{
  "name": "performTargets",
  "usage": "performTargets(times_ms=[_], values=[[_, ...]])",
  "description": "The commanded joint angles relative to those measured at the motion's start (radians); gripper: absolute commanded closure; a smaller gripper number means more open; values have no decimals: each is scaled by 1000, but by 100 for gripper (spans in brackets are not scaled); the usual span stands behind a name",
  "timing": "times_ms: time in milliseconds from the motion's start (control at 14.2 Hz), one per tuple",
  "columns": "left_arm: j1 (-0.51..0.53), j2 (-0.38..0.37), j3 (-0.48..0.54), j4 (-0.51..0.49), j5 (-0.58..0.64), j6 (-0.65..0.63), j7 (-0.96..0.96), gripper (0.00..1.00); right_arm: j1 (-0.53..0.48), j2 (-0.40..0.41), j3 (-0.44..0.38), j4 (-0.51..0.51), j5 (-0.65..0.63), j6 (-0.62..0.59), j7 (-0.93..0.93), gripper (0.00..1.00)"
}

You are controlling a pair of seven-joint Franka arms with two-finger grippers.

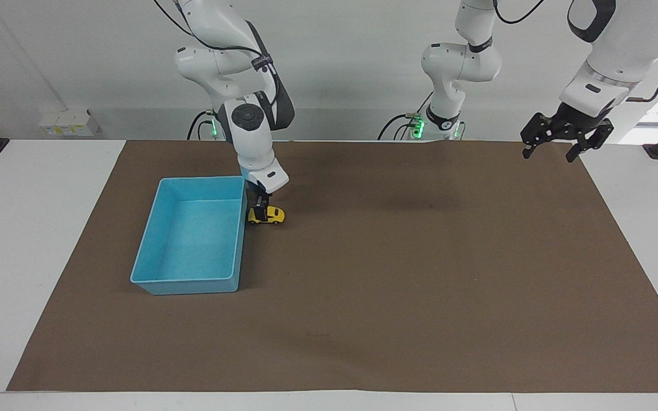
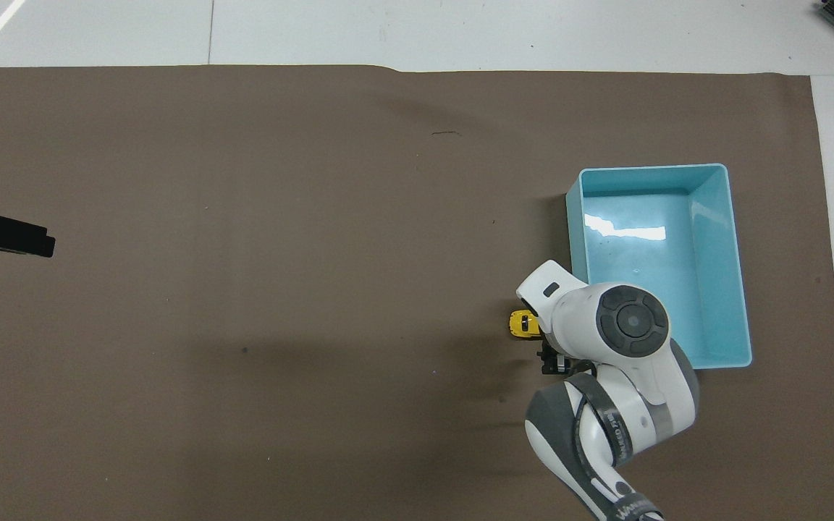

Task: Wind up and store yellow beetle car
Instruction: 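Grasp the yellow car with the right gripper and lift it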

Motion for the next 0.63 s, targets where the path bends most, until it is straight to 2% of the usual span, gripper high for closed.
performTargets(times_ms=[0, 70, 141, 282, 563], values=[[4, -12, -6, 3, 11, -19, -10, 0, -1, 24, -1, -8, -18, 44, -23, 54], [4, -12, -6, 3, 11, -20, -10, 0, 3, 24, -1, -5, -18, 36, -16, 96], [4, -12, -6, 3, 11, -19, -10, 0, 5, 22, -1, -3, -19, 33, -5, 100], [4, -12, -6, 3, 11, -19, -10, 0, 5, 16, -1, 17, -33, 3, -3, 100], [4, -12, -6, 3, 11, -19, -10, 0, 40, 51, 1, 145, -32, -46, 78, 100]])
